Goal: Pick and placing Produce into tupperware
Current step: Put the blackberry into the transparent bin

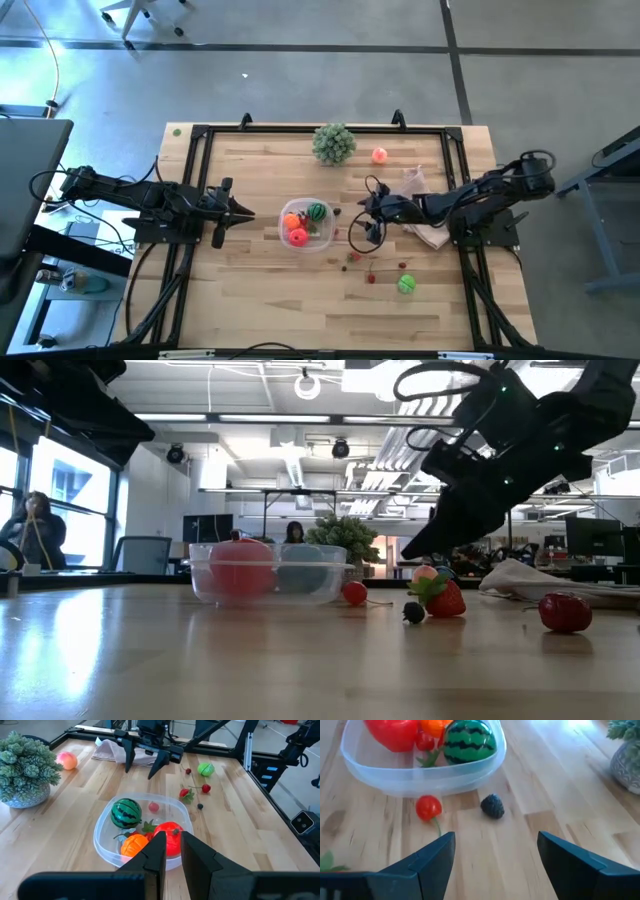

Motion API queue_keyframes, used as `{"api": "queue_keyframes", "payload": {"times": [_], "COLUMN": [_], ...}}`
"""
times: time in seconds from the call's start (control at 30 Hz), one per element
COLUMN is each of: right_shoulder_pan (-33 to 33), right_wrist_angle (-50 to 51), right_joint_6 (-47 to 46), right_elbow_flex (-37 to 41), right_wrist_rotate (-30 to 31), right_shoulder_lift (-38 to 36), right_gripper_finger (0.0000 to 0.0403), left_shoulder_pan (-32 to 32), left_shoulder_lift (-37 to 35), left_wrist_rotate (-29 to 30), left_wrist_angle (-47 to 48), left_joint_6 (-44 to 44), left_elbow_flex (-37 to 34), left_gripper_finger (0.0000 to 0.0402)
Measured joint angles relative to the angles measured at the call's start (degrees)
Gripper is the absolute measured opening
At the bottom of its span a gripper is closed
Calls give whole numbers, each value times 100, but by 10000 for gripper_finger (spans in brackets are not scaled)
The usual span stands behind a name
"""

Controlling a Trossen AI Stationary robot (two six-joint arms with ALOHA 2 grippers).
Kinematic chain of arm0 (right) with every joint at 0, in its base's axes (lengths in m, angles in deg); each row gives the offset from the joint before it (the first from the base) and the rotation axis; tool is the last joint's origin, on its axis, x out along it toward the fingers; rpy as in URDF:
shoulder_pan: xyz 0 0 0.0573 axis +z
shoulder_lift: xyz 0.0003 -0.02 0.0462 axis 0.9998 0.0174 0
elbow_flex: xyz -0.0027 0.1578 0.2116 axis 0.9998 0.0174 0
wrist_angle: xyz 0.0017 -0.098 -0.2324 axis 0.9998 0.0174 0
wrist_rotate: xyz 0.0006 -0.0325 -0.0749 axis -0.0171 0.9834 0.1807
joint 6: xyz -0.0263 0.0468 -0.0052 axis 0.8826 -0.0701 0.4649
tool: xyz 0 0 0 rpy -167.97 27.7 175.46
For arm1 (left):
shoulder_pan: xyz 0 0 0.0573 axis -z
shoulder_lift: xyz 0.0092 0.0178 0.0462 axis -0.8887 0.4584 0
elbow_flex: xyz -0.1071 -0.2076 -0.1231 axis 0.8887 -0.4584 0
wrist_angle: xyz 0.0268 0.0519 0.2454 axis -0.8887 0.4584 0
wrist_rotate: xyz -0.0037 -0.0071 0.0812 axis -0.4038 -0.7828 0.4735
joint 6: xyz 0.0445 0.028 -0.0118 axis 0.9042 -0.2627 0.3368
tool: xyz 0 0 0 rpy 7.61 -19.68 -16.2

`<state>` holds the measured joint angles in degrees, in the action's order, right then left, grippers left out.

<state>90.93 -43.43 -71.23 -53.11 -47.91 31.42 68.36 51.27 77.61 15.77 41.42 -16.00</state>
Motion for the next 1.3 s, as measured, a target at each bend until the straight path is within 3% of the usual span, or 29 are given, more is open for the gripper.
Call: {"api": "queue_keyframes", "payload": {"times": [0.57,1.3], "right_shoulder_pan": [-424,-525], "right_wrist_angle": [-307,-352], "right_joint_6": [92,-8], "right_elbow_flex": [-1010,-1248], "right_wrist_rotate": [-703,-748], "right_shoulder_lift": [1866,2077], "right_gripper_finger": [271,180], "left_shoulder_pan": [-1,-1], "left_shoulder_lift": [0,1], "left_wrist_rotate": [1,1], "left_wrist_angle": [3,2], "left_joint_6": [-1,0], "left_elbow_flex": [0,0], "left_gripper_finger": [46,46]}}
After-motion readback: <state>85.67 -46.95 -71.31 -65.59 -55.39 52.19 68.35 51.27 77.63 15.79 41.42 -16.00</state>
